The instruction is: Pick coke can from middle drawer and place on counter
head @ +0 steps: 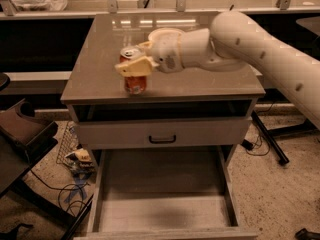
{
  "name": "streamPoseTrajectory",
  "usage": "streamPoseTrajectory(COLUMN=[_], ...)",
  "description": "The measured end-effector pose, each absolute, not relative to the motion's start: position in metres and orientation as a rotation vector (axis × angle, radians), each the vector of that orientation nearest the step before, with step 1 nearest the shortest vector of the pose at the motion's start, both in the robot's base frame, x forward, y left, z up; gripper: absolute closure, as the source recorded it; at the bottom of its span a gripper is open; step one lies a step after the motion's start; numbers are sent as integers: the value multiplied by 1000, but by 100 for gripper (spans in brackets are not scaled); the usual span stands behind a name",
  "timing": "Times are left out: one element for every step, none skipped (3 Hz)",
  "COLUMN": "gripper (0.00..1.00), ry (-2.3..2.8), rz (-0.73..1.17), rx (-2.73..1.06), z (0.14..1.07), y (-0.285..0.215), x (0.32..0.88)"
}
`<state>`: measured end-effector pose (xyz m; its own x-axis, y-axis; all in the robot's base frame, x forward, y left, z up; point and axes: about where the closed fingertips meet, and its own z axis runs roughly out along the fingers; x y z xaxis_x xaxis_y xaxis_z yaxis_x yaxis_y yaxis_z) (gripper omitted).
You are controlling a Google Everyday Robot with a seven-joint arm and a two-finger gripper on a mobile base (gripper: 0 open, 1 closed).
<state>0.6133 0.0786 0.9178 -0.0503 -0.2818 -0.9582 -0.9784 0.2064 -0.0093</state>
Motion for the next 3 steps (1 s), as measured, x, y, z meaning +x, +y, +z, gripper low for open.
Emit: streamPoseTrajectory(gripper=[100,100,100], ry=[1513,1481,1451], rz=[953,998,1020], rx=[-1245,-1253,-1274], z=[918,911,901], y=[111,142,165], x=[652,678,695])
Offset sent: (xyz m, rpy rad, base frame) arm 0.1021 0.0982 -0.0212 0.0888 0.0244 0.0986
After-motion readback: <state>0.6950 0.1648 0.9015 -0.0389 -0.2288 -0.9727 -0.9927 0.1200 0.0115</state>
